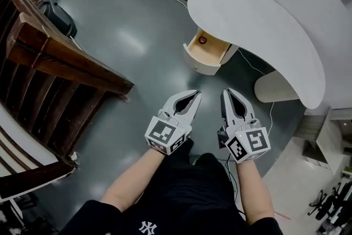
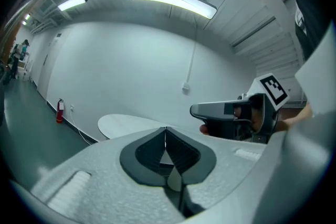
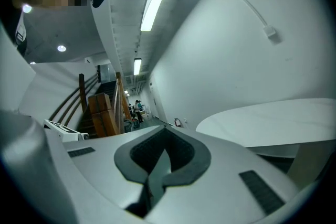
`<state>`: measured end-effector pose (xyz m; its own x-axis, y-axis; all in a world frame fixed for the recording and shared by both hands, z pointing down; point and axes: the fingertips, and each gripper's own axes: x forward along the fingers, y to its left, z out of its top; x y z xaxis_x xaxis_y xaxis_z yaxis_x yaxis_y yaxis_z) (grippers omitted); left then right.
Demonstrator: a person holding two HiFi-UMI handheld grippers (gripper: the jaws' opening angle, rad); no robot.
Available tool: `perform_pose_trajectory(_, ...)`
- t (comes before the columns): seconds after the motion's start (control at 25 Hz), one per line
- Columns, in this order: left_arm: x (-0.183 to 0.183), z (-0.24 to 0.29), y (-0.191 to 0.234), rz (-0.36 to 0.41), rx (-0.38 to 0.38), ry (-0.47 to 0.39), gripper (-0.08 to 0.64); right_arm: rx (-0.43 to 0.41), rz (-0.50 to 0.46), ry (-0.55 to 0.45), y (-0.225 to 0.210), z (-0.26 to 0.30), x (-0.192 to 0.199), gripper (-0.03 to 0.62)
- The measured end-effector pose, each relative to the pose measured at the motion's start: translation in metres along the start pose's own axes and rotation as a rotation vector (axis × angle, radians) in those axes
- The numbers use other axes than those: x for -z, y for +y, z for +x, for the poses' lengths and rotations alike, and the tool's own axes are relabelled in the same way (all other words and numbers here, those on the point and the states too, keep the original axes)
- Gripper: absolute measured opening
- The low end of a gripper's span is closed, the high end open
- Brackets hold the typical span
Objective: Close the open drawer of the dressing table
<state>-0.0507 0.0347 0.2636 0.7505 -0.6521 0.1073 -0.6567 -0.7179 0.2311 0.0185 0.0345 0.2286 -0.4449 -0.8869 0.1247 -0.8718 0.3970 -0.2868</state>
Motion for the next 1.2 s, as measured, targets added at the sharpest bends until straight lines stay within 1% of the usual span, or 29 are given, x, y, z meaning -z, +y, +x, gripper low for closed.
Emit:
perform_pose_trajectory(0.28,0.033,0.038,0.056,-0.021,0.008,0.031,0.009,0.006,-0.006,0.026,-0.022,0.054,0.013,0.014)
perform_pose_trajectory(0.48,0.076,0.069,0.094,-0.005,-0.010,0.071,0.009,-0.008,-0.014,0.049,-0.046,0.092,0.039,0.014)
perform_pose_trajectory(0.68,0.143,0.095,0.133,0.019,-0.064,0.119,0.011,-0.055,-0.013,0.090,-0.069,0.131,0.088,0.014)
perform_pose_trajectory(0.8,0.187,0.116,0.160,0.029,-0.090,0.141,0.011,-0.082,-0.025,0.092,-0.085,0.156,0.118,0.014)
perform_pose_trajectory(0.88,0.220,0.129,0.178,0.022,-0.116,0.153,0.014,-0.096,-0.031,0.086,-0.096,0.171,0.137,0.014)
perform_pose_trajectory(1.0,0.262,0.151,0.199,0.008,-0.147,0.166,0.050,-0.109,-0.034,0.082,-0.112,0.185,0.164,0.014)
perform_pose_trajectory(1.12,0.295,0.171,0.211,0.002,-0.161,0.175,0.076,-0.112,-0.017,0.086,-0.130,0.193,0.188,0.014)
perform_pose_trajectory(1.2,0.313,0.182,0.217,0.014,-0.165,0.184,0.087,-0.109,-0.002,0.092,-0.140,0.195,0.203,0.014)
